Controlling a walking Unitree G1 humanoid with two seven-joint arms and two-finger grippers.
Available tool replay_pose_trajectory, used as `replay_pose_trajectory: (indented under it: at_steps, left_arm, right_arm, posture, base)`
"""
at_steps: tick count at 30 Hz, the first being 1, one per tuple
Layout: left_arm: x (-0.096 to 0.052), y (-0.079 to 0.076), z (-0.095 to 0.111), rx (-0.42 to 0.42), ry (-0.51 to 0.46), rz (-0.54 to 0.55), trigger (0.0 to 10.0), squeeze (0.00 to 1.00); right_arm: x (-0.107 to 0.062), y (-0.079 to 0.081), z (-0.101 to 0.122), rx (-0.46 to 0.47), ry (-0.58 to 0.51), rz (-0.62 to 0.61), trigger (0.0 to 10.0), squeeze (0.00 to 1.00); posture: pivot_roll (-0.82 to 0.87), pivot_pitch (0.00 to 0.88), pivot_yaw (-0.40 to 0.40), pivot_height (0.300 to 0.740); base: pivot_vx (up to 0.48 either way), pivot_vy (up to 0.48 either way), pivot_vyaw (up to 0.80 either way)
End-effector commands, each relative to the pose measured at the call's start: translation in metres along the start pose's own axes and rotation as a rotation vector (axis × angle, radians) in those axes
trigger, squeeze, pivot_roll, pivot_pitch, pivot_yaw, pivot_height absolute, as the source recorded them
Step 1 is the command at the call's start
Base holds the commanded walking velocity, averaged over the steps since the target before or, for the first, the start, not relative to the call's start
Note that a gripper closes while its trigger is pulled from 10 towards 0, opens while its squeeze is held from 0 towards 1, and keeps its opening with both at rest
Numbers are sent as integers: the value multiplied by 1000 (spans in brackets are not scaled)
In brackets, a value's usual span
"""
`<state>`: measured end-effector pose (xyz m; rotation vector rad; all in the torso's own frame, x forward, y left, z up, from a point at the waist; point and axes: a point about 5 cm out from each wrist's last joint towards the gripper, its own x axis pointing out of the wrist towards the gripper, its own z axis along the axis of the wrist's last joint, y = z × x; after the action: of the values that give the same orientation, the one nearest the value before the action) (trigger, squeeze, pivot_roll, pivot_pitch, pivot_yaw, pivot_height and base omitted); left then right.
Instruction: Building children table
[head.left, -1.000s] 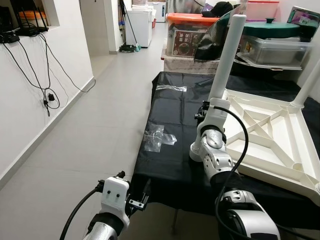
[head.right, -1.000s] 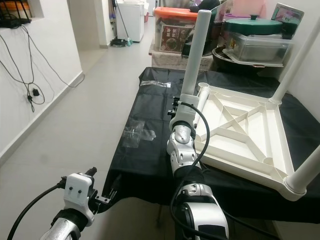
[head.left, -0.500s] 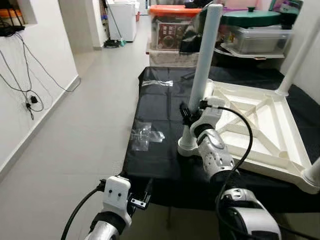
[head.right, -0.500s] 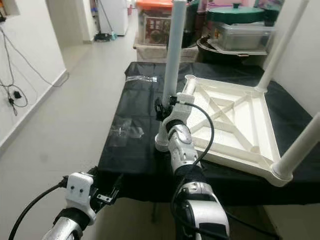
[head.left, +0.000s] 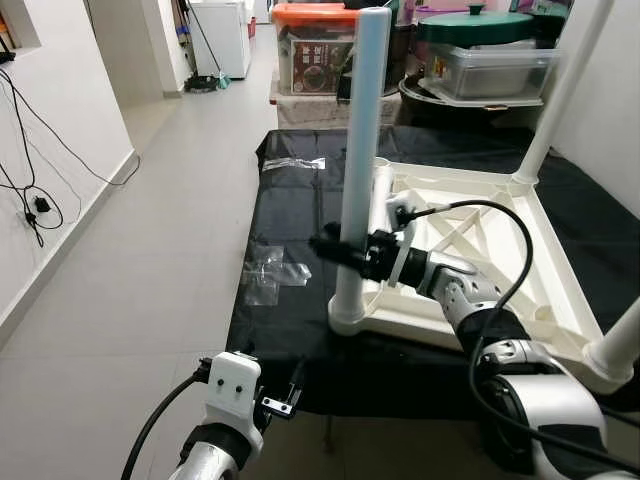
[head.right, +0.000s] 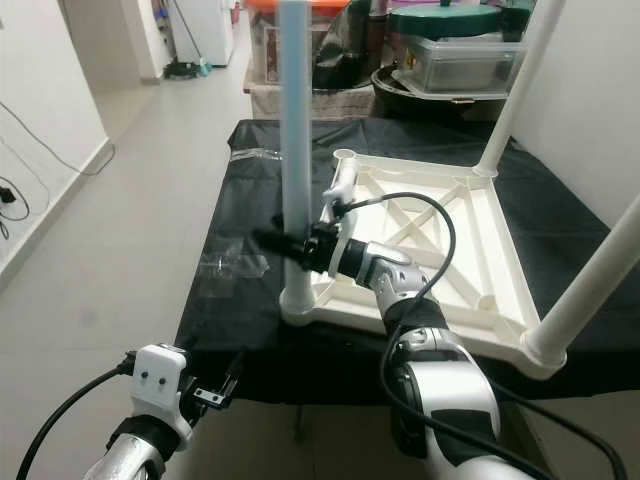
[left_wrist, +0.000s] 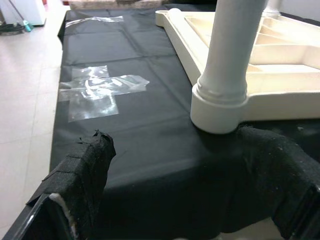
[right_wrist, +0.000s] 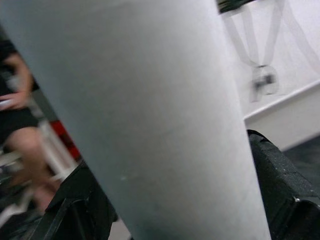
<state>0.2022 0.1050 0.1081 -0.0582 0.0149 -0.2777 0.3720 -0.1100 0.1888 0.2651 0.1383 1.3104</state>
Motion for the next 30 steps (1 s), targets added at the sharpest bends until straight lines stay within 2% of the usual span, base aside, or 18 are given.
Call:
replay_pose_trajectory:
  at_steps: [1,2,3,7,12,14,16,17,18,19,20,21,23,25,26,28,29,30]
  left_arm:
    - [-1,-1,-2,3,15,-1,10000,0]
    - [-2,-1,-2,3,15,-1,10000,0]
    - [-2,-1,-3,3,16,-1,10000,0]
    - [-2,-2,-3,2,17,-1,10000,0]
    - [-3,-2,-3,1,18,-2,10000,0]
    - [-3,-3,-4,1,19,-3,10000,0]
    - [-2,-2,-4,0,20,-3,10000,0]
    - [-2,-2,-4,0,20,-3,10000,0]
    - [-2,-2,-4,0,20,-3,10000,0]
    - [-3,-2,-4,-1,21,-4,10000,0]
    - [-3,-2,-4,-1,21,-4,10000,0]
    - [-3,-2,-4,-1,21,-4,10000,0]
    - [-3,-2,-4,-1,23,-6,10000,0]
    - [-3,-2,-4,-1,23,-6,10000,0]
    - [-3,-1,-5,-1,23,-7,10000,0]
    - [-3,-1,-5,-1,23,-7,10000,0]
    - [-3,-1,-4,1,24,-8,10000,0]
    - [-3,-1,-4,1,24,-8,10000,0]
  right_arm:
    - [8,5,-2,17,38,82,10000,0]
    - [8,6,-2,18,42,96,10000,0]
    - [9,6,-2,11,53,103,0,0]
    - [10,6,-4,-15,60,98,0,0]
    - [13,1,-5,-40,25,-11,0,0]
    - [14,-6,-2,-56,-23,-145,0,0]
    - [13,-19,3,-94,-80,-435,0,0]
    - [13,-19,3,-94,-80,-435,0,0]
    - [11,-23,5,-109,-99,-533,0,0]
    - [0,-34,4,-139,-78,-797,0,0]
    - [-10,-40,3,-163,-61,-967,0,0]
    - [-10,-40,3,-163,-61,-967,0,0]
    - [-38,-48,0,-117,-137,-1308,0,0]
    - [-38,-48,0,-117,-137,-1308,0,0]
    - [-46,-48,-3,-72,-189,-1418,0,0]
    - [-46,-48,-3,-72,-189,-1418,0,0]
    - [-53,-47,-7,-46,-228,-1520,0,0]
    - [-53,-47,-7,-46,-228,-1520,0,0]
  posture:
    - [68,0,-29,740]
    - [68,0,-29,740]
    - [70,0,-30,740]
    - [70,0,-32,740]
    - [68,0,-28,740]
    - [68,0,-28,740]
    - [68,0,-28,740]
    - [68,0,-28,740]
    - [68,0,-28,740]
    - [60,0,-22,740]
    - [60,0,-22,740]
    - [60,0,-22,740]
    - [58,0,-13,740]
    - [58,0,-13,740]
    - [62,0,-10,740]
    - [62,0,-10,740]
    - [70,0,-13,740]
    - [70,0,-13,740]
  base:
    - [0,0,0]
    - [0,0,0]
    - [0,0,0]
    - [0,0,0]
    - [0,0,0]
    - [0,0,0]
    - [0,0,0]
    - [0,0,0]
    - [0,0,0]
    - [0,0,0]
    - [0,0,0]
    - [0,0,0]
    - [0,0,0]
    - [0,0,0]
    - [0,0,0]
    - [0,0,0]
    - [0,0,0]
    - [0,0,0]
